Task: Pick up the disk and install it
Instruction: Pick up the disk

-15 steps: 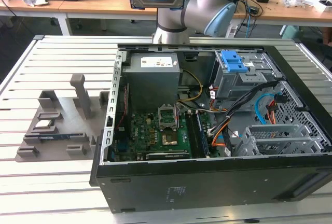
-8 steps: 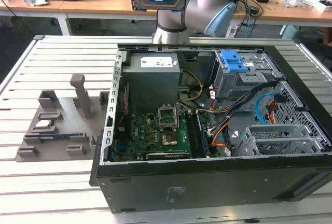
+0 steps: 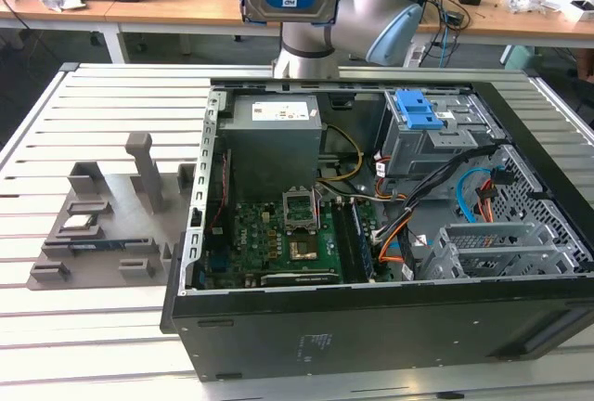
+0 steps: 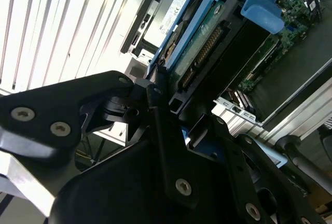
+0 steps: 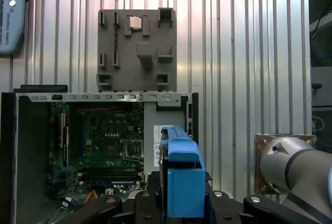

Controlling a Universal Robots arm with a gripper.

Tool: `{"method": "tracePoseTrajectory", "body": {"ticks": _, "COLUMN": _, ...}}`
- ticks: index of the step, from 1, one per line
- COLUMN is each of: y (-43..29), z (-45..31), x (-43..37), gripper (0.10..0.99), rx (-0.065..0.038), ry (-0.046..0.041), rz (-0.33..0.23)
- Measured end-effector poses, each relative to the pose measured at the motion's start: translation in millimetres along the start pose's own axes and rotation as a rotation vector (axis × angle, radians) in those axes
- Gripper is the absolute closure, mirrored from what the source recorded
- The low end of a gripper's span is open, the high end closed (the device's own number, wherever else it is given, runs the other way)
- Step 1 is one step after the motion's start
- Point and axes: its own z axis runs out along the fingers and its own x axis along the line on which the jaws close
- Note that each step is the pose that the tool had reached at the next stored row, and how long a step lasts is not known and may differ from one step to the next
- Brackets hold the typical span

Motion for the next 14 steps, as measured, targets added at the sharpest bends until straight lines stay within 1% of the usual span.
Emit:
{"method": "tracePoseTrajectory", "body": {"ticks": 4, "y": -2.5, "z": 1.6, "x": 0.0, "gripper": 0.722, "rx": 0.0, "ry": 0.0, "rz": 0.0}}
{"method": "tracePoseTrajectory", "body": {"ticks": 8, "y": -6.8, "z": 3.7, "x": 0.1, "gripper": 0.722, "rx": 0.0, "ry": 0.0, "rz": 0.0}}
{"method": "tracePoseTrajectory", "body": {"ticks": 14, "y": -10.5, "z": 5.4, "x": 0.1, "gripper": 0.722, "rx": 0.0, "ry": 0.0, "rz": 0.0}}
